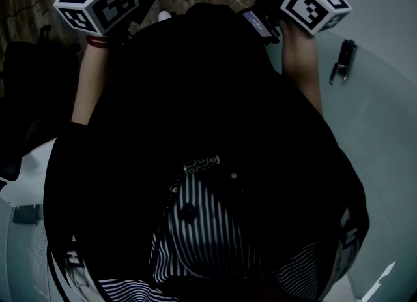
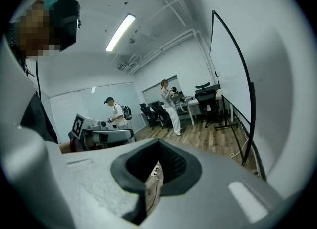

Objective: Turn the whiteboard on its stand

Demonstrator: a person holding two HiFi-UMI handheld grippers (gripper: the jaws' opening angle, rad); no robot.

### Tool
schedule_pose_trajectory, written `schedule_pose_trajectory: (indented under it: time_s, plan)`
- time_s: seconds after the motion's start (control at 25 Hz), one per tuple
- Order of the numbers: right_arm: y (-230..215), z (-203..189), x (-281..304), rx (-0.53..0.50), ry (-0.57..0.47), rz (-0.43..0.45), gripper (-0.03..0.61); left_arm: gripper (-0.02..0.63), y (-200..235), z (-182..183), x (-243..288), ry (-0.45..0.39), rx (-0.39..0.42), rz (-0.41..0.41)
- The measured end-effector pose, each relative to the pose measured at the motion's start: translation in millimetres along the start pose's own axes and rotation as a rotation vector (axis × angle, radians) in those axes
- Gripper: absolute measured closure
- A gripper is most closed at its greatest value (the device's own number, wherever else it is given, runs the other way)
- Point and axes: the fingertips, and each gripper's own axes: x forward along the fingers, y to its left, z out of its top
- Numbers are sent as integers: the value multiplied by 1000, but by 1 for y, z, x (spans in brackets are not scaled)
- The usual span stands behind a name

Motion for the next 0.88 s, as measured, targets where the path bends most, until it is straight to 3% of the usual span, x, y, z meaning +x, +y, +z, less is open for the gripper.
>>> schedule_pose_trajectory:
  time_s: [0.16,0.36,0.88]
  plan:
    - [1,-12,-2,25,47,-20,577,618,-4,-9,0,13,2,-25]
    - [-16,-3,4,57,15,-63,577,618,-4,-17,3,65,9,-40]
    - [-13,1,6,78,11,-27,577,618,-6,-14,-2,60,-10,-12]
